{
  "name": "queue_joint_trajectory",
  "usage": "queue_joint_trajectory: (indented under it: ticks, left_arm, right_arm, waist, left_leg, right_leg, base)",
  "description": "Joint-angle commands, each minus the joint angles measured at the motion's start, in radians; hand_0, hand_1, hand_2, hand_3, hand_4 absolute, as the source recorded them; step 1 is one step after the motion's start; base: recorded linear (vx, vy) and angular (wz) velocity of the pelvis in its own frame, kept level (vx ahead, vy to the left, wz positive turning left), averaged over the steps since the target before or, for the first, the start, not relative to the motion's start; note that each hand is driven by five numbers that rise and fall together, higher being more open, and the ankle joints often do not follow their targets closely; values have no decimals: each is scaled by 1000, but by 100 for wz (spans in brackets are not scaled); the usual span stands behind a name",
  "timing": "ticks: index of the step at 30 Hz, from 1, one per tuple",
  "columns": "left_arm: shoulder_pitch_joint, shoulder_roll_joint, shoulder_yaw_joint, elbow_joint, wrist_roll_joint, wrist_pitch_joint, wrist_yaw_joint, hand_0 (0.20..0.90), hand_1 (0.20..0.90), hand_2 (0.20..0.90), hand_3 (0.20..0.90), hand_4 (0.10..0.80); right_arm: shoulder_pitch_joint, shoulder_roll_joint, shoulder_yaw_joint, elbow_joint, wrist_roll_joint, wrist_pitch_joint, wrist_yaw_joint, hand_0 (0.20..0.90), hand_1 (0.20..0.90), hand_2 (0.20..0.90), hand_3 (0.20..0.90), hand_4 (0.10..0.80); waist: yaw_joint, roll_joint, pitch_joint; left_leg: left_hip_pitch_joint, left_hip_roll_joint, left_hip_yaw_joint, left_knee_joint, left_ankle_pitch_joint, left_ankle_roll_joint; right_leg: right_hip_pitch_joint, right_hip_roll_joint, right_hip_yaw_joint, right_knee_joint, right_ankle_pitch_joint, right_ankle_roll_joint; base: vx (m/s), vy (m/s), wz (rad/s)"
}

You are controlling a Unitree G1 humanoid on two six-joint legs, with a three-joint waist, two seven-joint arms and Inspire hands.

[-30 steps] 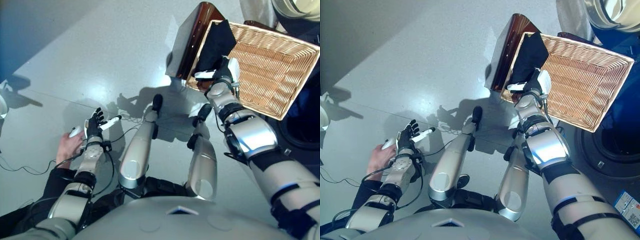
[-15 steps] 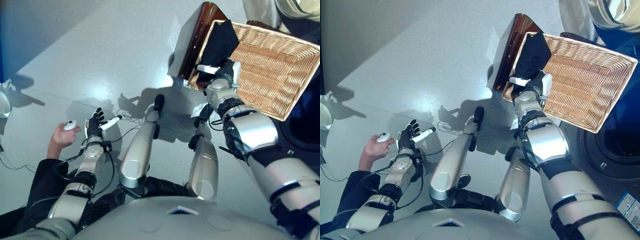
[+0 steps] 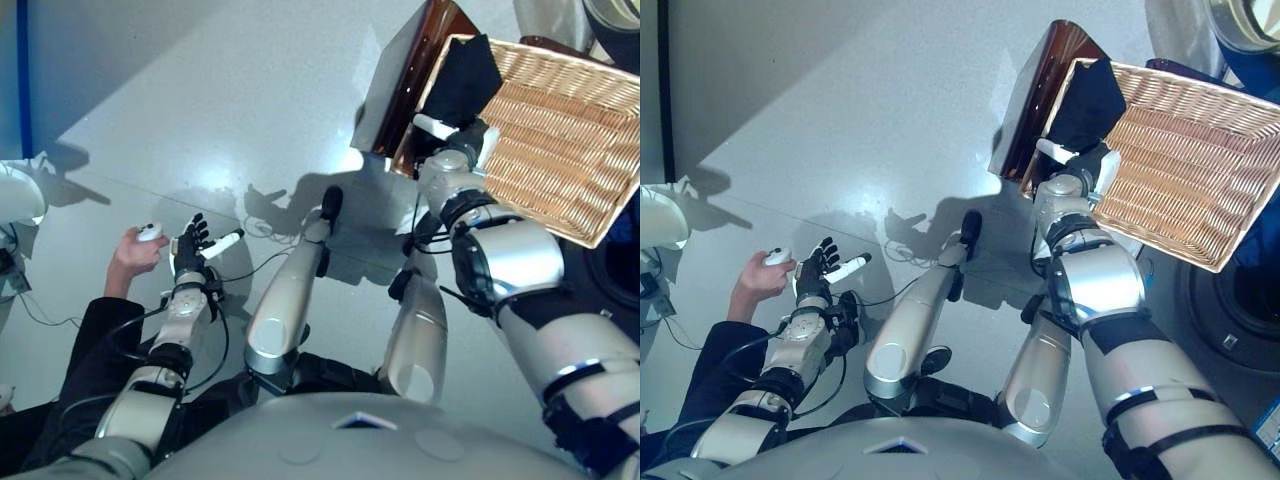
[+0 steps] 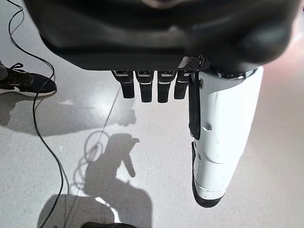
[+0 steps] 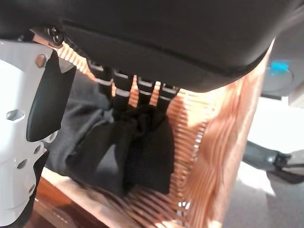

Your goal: Pick up the clothes and place them into the washing machine

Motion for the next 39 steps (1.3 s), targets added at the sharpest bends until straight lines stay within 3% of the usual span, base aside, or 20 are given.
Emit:
queue_joint_trajectory:
  ticks: [1, 24, 25, 26, 27, 39]
  left_arm:
    - [45, 93, -24, -20, -9, -45, 47, 900, 900, 900, 900, 800]
    - [49, 99, -10, -24, -7, -44, 43, 900, 900, 900, 900, 800]
    - [49, 100, -11, -23, -7, -45, 43, 900, 900, 900, 900, 800]
    - [48, 100, -11, -24, -7, -45, 42, 900, 900, 900, 900, 800]
    - [47, 101, -12, -24, -8, -45, 42, 900, 900, 900, 900, 800]
    - [54, 88, -21, -25, 7, -49, 57, 900, 900, 900, 900, 800]
  right_arm:
    - [-121, -15, 47, -31, -63, -41, 40, 200, 200, 200, 200, 300]
    - [-127, -44, 63, -26, -99, -35, 45, 200, 200, 200, 200, 300]
    - [-126, -43, 66, -22, -106, -31, 44, 381, 381, 381, 381, 429]
    - [-126, -43, 70, -18, -115, -27, 43, 381, 381, 381, 381, 429]
    - [-128, -43, 74, -15, -123, -23, 43, 900, 900, 900, 900, 800]
    - [-87, 15, 150, -31, -332, 22, -33, 900, 900, 900, 900, 800]
  waist:
    - [47, 82, -12]
    - [35, 78, -16]
    - [36, 78, -17]
    - [37, 78, -19]
    - [37, 78, -21]
    - [27, 71, -19]
  left_leg:
    - [-39, -33, 13, -35, 41, -33]
    - [-45, -30, 18, -26, 36, -30]
    - [-45, -30, 18, -26, 35, -30]
    - [-46, -30, 17, -25, 35, -30]
    - [-46, -31, 17, -26, 35, -30]
    - [-52, -31, 21, -6, 27, -29]
  right_leg:
    - [-4, -24, 17, 184, -144, 29]
    - [-17, -21, 27, 203, -151, 25]
    - [-18, -20, 28, 203, -151, 25]
    - [-18, -19, 29, 203, -151, 24]
    - [-18, -19, 30, 202, -151, 24]
    - [-18, -17, 30, 210, -150, 23]
  base:
    - [0, 0, 0]
    - [0, 0, 0]
    - [0, 0, 0]
    - [0, 0, 0]
    - [0, 0, 0]
    - [0, 0, 0]
